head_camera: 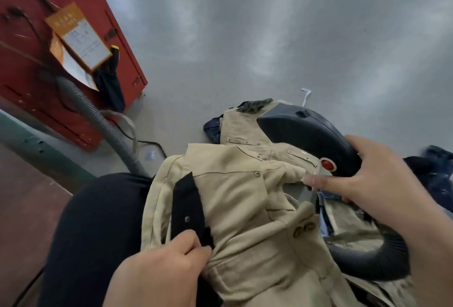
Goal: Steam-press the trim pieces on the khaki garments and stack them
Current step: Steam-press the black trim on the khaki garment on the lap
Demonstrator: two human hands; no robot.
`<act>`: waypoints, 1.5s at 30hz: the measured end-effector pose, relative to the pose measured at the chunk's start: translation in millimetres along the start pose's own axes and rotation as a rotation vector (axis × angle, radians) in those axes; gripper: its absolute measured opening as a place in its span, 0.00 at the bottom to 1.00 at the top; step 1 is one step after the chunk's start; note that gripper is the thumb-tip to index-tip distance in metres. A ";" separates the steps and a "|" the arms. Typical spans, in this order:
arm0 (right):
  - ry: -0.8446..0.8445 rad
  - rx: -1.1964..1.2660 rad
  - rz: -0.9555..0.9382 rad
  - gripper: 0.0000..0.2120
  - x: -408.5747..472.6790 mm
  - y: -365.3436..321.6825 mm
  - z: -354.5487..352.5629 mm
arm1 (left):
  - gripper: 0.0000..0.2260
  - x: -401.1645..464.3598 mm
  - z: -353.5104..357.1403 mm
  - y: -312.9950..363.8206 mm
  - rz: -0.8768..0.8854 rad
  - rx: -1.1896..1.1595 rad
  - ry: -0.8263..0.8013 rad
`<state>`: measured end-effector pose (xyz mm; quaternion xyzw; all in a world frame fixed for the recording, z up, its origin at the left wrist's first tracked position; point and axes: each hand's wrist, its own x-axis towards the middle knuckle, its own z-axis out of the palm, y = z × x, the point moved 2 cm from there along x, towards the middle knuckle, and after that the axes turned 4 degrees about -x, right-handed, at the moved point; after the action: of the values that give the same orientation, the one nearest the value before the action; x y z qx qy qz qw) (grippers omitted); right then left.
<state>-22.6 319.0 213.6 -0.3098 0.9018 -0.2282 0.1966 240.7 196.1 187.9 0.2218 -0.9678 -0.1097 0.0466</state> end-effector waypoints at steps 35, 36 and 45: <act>-0.344 0.770 0.317 0.14 -0.4 53.7 32.5 | 0.08 224.5 65.1 -61.2 -0.554 -0.961 -0.472; -0.347 0.764 0.318 0.16 2.3 55.6 35.3 | 0.08 212.9 56.2 -70.9 -0.565 -1.128 -0.438; -0.703 0.662 0.305 0.33 33.2 27.3 80.7 | 0.20 117.9 -33.2 -138.7 -0.428 -1.679 -0.157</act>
<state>-19.6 293.3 125.9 -0.1536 0.6955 -0.3524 0.6071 197.7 16.2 192.7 0.2831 -0.5046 -0.8086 0.1062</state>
